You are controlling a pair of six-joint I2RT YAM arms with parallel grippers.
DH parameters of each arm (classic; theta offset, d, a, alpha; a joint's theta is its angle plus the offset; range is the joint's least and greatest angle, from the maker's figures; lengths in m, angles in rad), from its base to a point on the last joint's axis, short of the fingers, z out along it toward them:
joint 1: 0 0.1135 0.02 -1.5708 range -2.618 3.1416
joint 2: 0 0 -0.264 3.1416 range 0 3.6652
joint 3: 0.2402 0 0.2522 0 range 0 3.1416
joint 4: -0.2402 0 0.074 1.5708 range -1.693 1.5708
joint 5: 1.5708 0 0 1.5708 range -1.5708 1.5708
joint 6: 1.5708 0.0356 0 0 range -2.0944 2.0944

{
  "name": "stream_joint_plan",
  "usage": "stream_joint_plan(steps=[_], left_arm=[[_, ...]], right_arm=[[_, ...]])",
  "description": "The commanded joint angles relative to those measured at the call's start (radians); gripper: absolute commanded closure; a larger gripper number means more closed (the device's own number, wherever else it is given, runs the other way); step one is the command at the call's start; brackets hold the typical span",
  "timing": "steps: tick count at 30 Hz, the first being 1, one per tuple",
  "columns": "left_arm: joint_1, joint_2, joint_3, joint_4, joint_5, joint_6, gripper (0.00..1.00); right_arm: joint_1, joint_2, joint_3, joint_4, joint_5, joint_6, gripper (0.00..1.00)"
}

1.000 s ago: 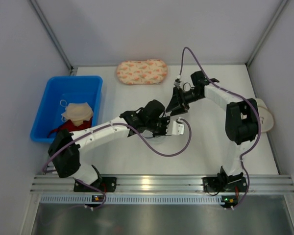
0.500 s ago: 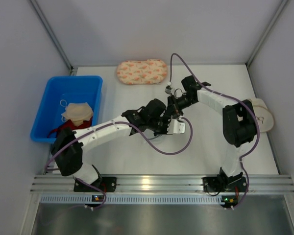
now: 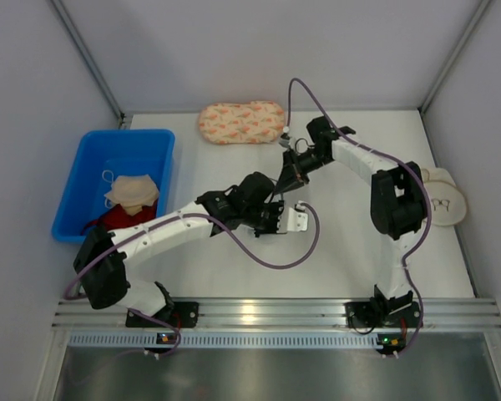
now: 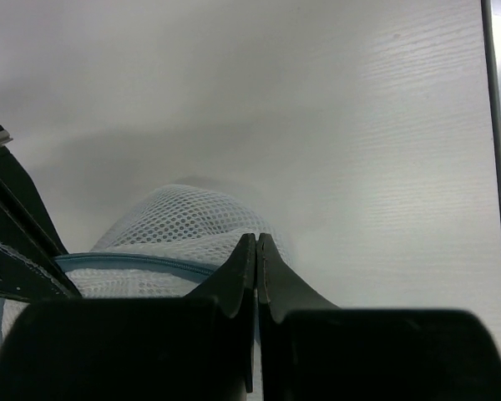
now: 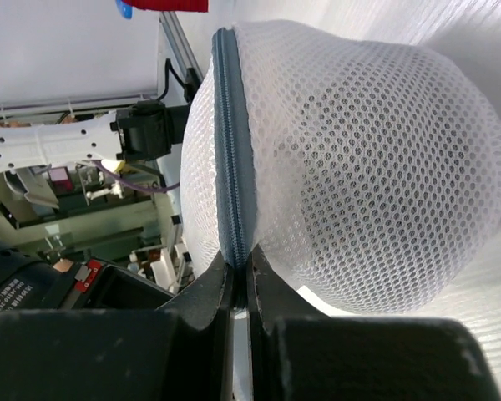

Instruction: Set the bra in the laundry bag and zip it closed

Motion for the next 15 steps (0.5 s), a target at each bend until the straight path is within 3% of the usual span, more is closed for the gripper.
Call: stream_joint_plan(steps=[1, 2, 3, 5, 9, 15], left_arm=[[-0.024, 0.000, 0.046, -0.059, 0.059, -0.069, 1.00], [-0.022, 0.015, 0.079, -0.056, 0.041, -0.105, 1.00], [-0.022, 0.049, 0.098, -0.059, 0.018, -0.122, 1.00], [-0.018, 0.087, 0.147, -0.057, -0.025, -0.149, 1.00], [-0.008, 0.127, 0.199, -0.044, -0.044, -0.150, 1.00], [0.006, 0.173, 0.256, -0.037, -0.044, -0.132, 1.00]], right_arm=[[-0.018, 0.001, 0.098, 0.085, 0.044, 0.011, 0.94], [-0.017, 0.000, 0.119, 0.079, 0.047, 0.016, 0.84], [-0.020, -0.012, 0.127, 0.070, 0.051, 0.014, 0.65], [-0.038, -0.032, 0.121, 0.049, 0.071, -0.001, 0.47], [-0.096, -0.097, 0.067, -0.020, 0.076, -0.052, 0.40], [-0.098, -0.167, -0.071, -0.097, -0.002, -0.102, 0.41]])
